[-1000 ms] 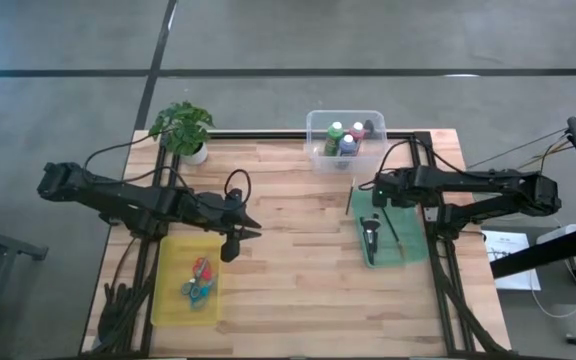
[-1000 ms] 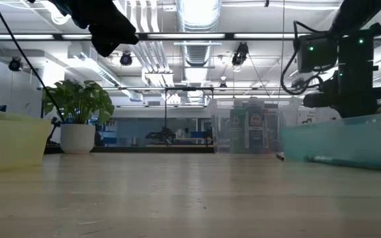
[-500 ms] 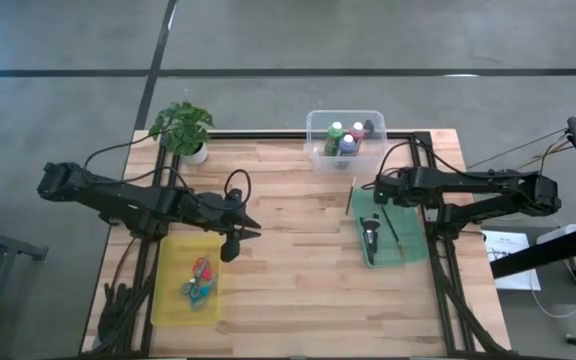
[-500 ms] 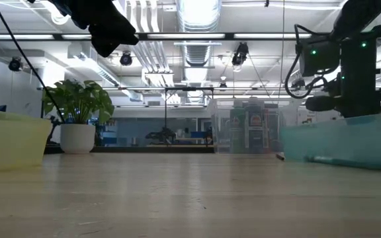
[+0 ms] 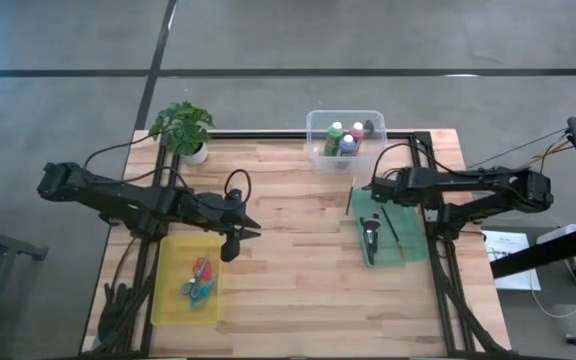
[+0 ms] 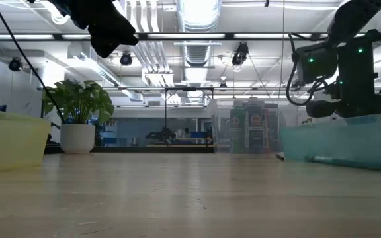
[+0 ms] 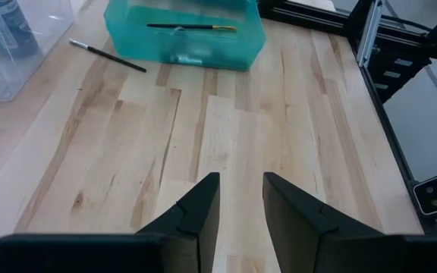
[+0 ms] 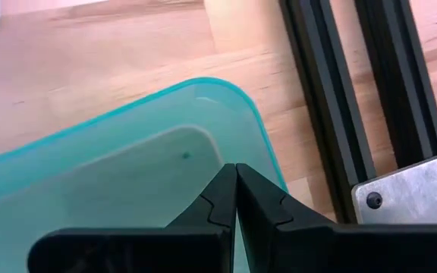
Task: Pick & Place Paint Supplies
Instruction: Adjust the green bin
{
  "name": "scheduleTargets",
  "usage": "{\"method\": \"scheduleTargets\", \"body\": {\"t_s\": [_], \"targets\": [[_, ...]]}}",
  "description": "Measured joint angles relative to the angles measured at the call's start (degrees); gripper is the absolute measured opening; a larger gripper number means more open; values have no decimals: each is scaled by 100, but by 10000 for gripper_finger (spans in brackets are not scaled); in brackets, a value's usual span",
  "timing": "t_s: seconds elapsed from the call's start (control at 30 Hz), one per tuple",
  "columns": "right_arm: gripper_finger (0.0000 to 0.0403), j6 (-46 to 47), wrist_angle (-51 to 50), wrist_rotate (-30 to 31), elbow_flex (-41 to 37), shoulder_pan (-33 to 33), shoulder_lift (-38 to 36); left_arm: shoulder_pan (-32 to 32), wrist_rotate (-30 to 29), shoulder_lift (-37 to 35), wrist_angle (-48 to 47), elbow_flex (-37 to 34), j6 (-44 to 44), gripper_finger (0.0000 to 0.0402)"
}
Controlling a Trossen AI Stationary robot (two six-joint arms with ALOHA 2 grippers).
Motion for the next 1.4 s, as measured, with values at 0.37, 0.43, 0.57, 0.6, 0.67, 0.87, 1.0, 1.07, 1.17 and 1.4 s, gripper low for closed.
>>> {"method": "scheduleTargets", "body": {"t_s": [0.37, 0.43, 0.57, 0.6, 0.67, 0.87, 1.0, 1.07, 1.17, 1.4], "targets": [[8, 434, -47, 159, 2, 0, 277, -4, 0, 0, -120, 0, -4, 113], [8, 608, -56, 255, 2, 0, 275, -4, 0, 0, -160, 0, -4, 113], [8, 927, -79, 399, 2, -13, 275, -4, -1, 0, -183, 0, -4, 113], [8, 1005, -91, 436, 2, -13, 275, -4, -1, 0, -186, 0, -4, 113], [8, 1095, -94, 460, 2, -54, 275, -3, -1, 0, -200, 0, -4, 113], [8, 1171, -96, 452, 2, -224, 370, -2, -2, 0, -195, 0, -4, 113], [8, 1183, -94, 417, 2, -368, 477, -3, -2, 0, -192, 0, -4, 113], [8, 1182, -91, 395, 2, -423, 540, -2, -2, 0, -188, 0, -4, 113], [8, 1181, -89, 336, 2, -490, 643, -11, -2, 0, -181, 0, -4, 113], [8, 1183, -82, 218, 2, -691, 822, -63, -2, 0, -181, 0, -1, 113]]}}
